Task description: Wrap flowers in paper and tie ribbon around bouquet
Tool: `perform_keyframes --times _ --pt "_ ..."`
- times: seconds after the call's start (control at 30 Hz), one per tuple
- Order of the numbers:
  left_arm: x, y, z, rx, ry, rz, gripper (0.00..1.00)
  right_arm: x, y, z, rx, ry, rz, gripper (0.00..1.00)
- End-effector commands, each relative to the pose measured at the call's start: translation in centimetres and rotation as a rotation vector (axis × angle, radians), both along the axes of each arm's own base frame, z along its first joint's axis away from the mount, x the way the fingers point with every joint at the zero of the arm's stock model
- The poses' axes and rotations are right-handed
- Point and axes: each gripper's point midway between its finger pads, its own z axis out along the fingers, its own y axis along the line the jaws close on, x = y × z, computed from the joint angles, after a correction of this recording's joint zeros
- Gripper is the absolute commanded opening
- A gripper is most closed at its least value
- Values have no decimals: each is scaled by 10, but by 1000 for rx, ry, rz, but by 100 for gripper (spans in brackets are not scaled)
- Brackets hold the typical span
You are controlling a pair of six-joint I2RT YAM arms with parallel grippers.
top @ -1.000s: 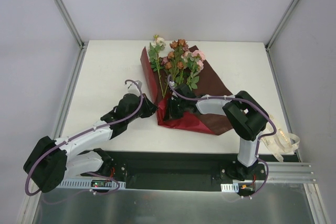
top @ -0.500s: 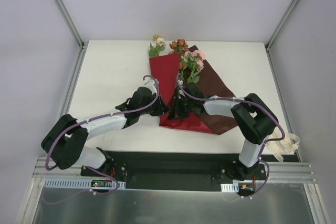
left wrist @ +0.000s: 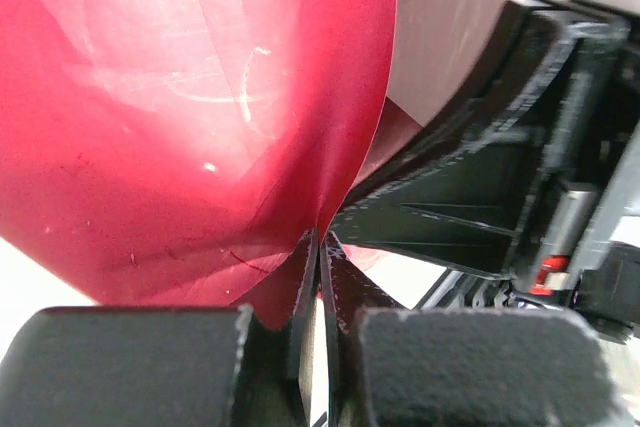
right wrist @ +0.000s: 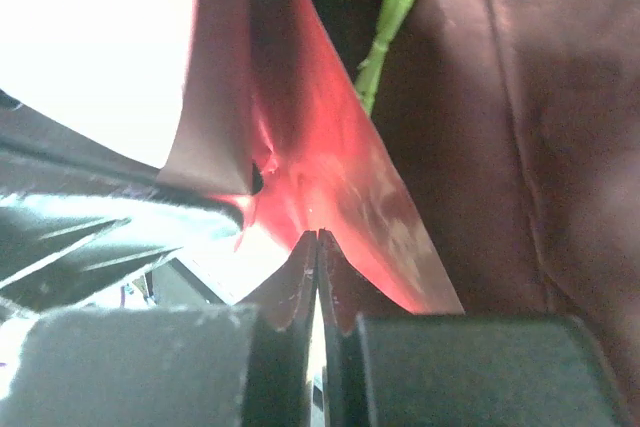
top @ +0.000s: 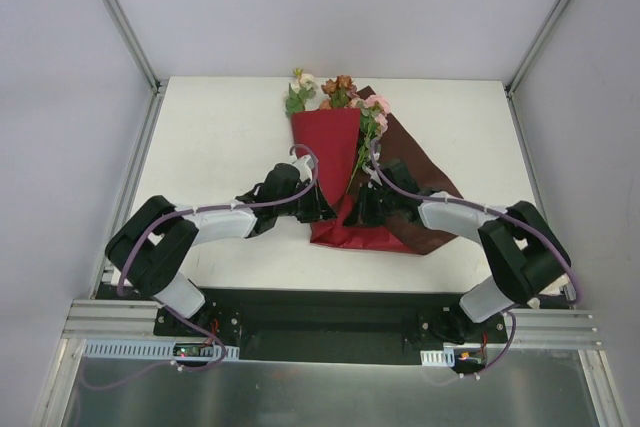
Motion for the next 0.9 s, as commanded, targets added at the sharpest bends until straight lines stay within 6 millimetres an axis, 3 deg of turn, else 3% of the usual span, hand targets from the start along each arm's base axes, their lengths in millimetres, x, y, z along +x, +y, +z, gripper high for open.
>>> perform_keyframes --times 0.0,0.2,0.37,0.67,0.87 --pt "0 -22 11 -76 6 -67 0 -6 -14 15 -16 -35 -4 1" --pt "-1 -23 9 -76 -1 -80 0 -33 -23 7 -32 -23 24 1" --pt "-5 -25 7 -82 16 -99 0 -32 -21 -8 -54 16 31 1" --pt "-17 -33 1 -111 94 -152 0 9 -20 -21 -95 -21 -3 1" --pt "-22 -42 -10 -125 133 -174 0 19 -24 -24 -96 -14 -25 1"
